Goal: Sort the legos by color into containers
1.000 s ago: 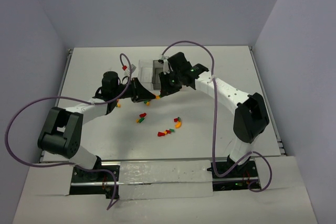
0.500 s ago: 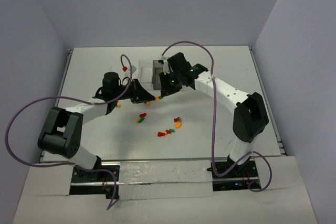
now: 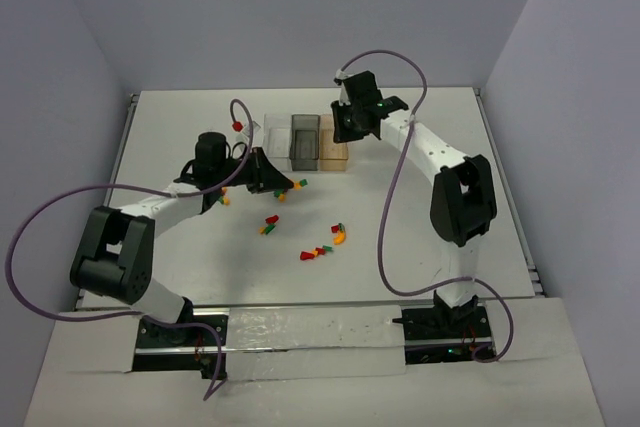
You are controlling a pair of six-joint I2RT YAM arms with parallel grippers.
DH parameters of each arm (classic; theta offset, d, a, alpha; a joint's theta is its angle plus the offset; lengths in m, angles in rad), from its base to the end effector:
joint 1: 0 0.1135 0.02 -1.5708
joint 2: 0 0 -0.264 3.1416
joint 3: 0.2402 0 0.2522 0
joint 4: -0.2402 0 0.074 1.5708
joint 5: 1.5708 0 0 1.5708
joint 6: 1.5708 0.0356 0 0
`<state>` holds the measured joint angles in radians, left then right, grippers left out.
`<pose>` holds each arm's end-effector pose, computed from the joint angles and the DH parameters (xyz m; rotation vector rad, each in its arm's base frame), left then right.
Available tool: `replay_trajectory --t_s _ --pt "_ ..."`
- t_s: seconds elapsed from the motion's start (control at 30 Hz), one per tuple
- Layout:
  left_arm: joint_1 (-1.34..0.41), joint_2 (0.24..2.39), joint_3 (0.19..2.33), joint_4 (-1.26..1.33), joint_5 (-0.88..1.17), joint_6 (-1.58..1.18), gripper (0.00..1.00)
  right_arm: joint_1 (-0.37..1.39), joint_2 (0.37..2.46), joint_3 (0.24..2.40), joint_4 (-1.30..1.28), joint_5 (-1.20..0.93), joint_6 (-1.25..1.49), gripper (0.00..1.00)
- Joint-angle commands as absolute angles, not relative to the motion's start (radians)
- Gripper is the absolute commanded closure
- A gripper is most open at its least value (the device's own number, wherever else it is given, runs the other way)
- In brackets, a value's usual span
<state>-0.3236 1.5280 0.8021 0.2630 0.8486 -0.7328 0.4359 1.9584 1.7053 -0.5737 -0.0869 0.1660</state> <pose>0.2940 -0.1268 0.2160 0.1496 2.2001 -1.4907 0.4031 0.1912 0.2741 -0.3676 2.4010 0.3817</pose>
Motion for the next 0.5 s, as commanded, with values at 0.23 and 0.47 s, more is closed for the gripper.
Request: replay_trajectory --t_s 0.23,0.47 --pt "-0.288 1.477 0.868 0.234 0.831 -0.665 1.0 0.42 2.132 1.879 -0.568 -0.045 0.155 0.54" --pt "-0.265 1.48 0.88 0.244 0.847 -0.668 1.0 0.419 2.125 1.886 -0.583 -0.094 0.167 0.32"
